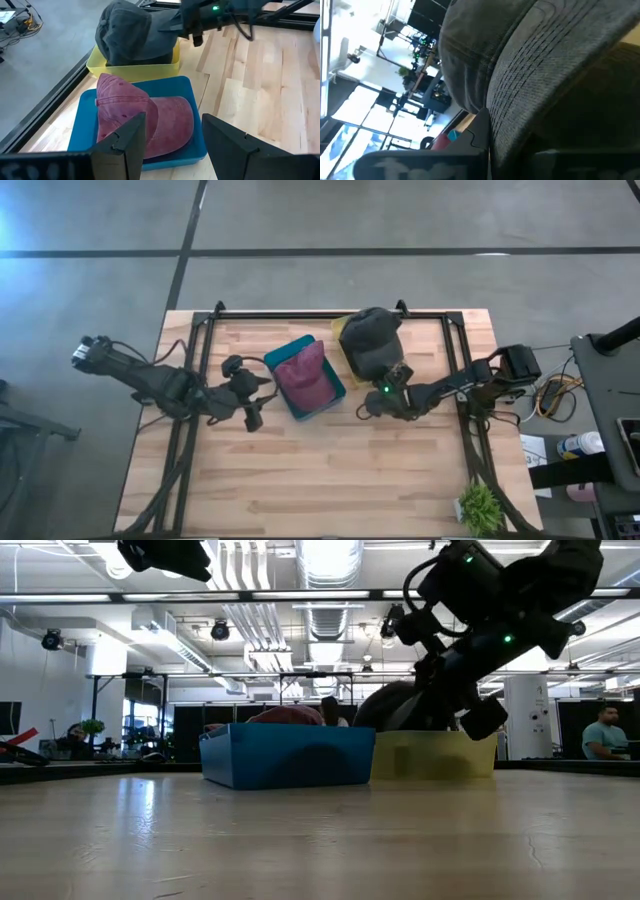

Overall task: Pick & Place hat
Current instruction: Put the black cap into the yellow bin, then adjust the bins on the table, then return to Home Position

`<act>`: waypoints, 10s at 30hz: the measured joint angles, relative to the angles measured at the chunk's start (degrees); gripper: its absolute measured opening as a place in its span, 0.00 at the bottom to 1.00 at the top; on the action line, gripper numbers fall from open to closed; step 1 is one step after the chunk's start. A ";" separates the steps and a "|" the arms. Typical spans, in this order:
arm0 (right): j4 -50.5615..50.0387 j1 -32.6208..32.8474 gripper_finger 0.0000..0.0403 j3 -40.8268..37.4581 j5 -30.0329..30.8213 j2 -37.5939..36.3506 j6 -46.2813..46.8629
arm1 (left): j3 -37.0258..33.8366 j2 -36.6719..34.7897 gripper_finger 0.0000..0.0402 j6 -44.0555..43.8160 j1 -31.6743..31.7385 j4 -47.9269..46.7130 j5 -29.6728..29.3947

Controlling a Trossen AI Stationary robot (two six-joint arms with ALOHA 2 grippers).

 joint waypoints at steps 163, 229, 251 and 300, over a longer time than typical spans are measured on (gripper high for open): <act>-39.32 -21.51 0.40 37.27 -65.45 0.96 -89.31 | -6.16 14.35 0.46 29.70 40.48 -2.45 42.39; -58.08 -39.99 0.04 28.03 -70.65 5.64 -71.61 | -30.81 11.10 0.46 -30.43 39.56 27.19 33.42; -66.00 -39.10 0.04 27.82 -69.95 1.12 -77.12 | -15.69 19.24 0.46 -4.33 52.83 18.98 22.17; 11.70 10.28 0.04 -6.97 -44.81 -37.83 -72.34 | -41.06 -52.05 0.46 -18.41 51.06 49.82 89.62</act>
